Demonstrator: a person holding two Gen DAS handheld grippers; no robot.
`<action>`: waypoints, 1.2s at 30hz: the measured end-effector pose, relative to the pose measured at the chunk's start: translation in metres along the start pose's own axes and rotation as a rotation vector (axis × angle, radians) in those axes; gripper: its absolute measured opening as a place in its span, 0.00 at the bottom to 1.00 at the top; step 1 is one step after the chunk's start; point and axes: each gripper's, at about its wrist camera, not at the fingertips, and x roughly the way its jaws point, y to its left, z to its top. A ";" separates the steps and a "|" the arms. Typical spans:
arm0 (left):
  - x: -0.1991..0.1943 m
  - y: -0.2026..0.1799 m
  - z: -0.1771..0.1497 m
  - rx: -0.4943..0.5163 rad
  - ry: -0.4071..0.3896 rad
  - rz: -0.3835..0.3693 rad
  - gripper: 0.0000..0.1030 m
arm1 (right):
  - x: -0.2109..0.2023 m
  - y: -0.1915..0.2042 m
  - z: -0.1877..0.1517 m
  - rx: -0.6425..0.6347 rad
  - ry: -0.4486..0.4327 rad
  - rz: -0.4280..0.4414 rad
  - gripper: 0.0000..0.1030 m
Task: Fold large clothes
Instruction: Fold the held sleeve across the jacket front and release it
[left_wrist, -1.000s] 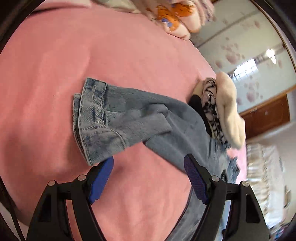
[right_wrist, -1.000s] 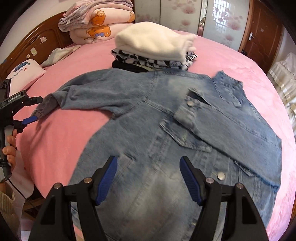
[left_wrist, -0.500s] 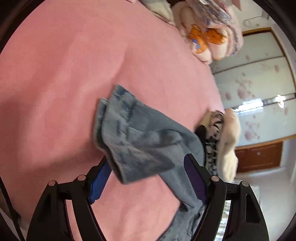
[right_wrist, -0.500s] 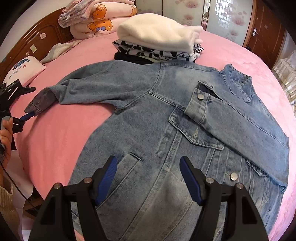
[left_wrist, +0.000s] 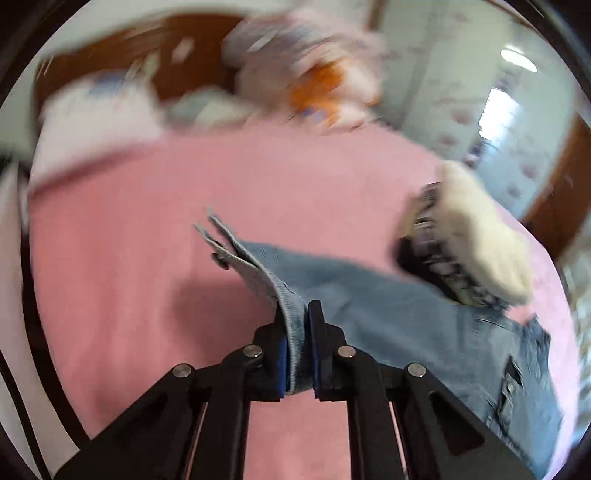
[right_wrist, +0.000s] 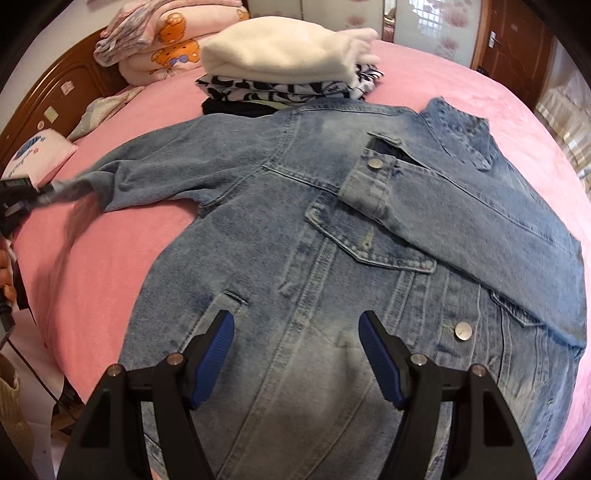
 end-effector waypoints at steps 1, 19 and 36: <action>-0.014 -0.027 0.004 0.072 -0.043 -0.023 0.06 | -0.002 -0.005 -0.001 0.012 -0.004 0.002 0.68; -0.065 -0.351 -0.194 0.897 0.071 -0.442 0.09 | -0.039 -0.179 -0.050 0.368 -0.063 -0.112 0.68; -0.062 -0.259 -0.167 0.724 0.084 -0.228 0.80 | -0.019 -0.137 -0.035 0.272 -0.052 0.051 0.68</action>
